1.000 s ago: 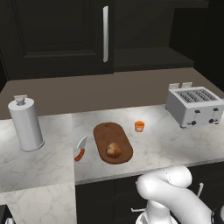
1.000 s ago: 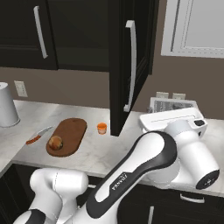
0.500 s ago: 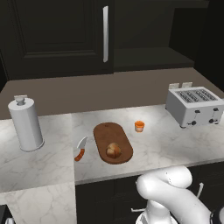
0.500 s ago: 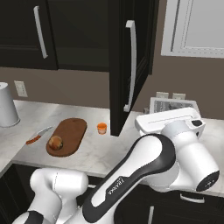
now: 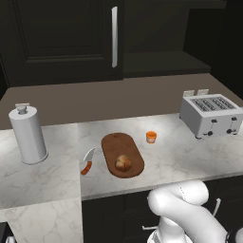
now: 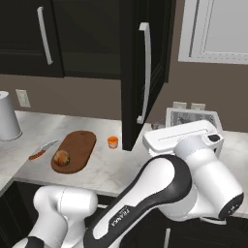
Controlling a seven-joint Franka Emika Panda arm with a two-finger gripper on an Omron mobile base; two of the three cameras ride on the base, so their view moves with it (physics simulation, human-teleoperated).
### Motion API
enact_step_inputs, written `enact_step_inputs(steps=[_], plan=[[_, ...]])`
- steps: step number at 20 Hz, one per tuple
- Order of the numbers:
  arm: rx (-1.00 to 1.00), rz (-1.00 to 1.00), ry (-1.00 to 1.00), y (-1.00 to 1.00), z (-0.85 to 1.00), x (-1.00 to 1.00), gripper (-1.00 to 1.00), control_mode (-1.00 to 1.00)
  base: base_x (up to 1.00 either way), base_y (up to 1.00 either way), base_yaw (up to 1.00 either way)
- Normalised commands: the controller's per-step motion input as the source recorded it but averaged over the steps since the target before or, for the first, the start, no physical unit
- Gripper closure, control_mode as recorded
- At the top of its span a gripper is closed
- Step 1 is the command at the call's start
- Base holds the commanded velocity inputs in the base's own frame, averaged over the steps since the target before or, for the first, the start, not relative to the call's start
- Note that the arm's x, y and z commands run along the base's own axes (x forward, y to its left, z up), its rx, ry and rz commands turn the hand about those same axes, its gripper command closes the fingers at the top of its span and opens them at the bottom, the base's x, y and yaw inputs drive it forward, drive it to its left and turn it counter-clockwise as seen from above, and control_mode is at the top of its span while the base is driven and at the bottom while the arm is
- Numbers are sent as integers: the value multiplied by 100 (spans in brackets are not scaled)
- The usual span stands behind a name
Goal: Pick the bread, place it on the cutting board, pick the jam, place it on the counter, and close the cabinet.
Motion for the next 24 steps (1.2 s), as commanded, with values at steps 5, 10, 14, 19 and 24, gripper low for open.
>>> enact_step_inputs(steps=[5, 10, 14, 19, 24], plan=[[0, 6, 1, 22, 15, -33, -100, -100, 0, 0, 0], [0, 5, 0, 28, 15, -26, -100, -100, 0, 0, 0], [0, 4, 0, 30, 14, -21, -100, -100, 0, 0, 0], [0, 3, 1, 34, 12, -17, -100, -100, 0, 0, 0], [0, 3, 1, 37, 12, -12, -100, -100, 0, 0, 0]])
